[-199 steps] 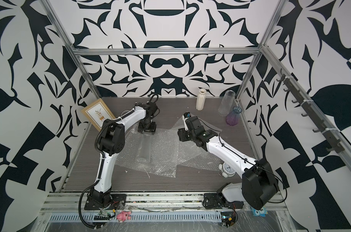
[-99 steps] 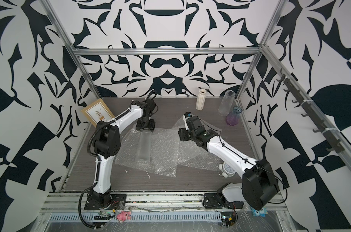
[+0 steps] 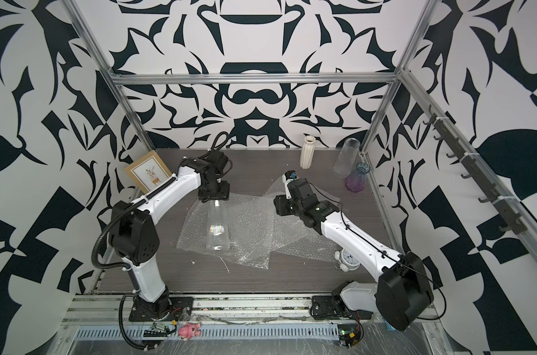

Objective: Unwrap the vase from the bubble wrap
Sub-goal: Pick up the vase from the bubble wrap.

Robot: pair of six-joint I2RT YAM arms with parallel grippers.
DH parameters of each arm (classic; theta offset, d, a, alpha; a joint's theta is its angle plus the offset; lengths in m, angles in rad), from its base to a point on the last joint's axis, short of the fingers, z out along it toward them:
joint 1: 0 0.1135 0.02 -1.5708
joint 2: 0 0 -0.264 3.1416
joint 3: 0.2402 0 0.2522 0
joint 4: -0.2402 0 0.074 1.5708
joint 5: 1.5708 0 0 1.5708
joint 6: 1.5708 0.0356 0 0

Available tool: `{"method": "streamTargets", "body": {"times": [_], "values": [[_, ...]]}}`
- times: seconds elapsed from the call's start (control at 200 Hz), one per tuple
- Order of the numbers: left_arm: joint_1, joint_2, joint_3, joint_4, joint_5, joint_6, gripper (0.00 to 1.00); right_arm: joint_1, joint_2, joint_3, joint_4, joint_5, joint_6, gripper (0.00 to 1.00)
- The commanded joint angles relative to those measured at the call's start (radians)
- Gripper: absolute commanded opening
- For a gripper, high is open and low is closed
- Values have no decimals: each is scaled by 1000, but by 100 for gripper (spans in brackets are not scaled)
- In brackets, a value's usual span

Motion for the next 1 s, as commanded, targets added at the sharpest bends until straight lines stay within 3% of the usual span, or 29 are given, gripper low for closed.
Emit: {"method": "streamTargets", "body": {"times": [0.0,0.36,0.635,0.995], "values": [[-28,-110,-63,59,-36,-64,49,-2,-41,-15,15,-1,21,58],[-160,-397,-354,198,-178,-147,44,-2,-136,-87,9,18,47,55],[-318,-594,-535,281,-299,-219,44,-3,-229,-159,12,71,72,54],[-432,-811,-660,318,-273,-159,43,-3,-321,-236,32,165,136,51]]}}
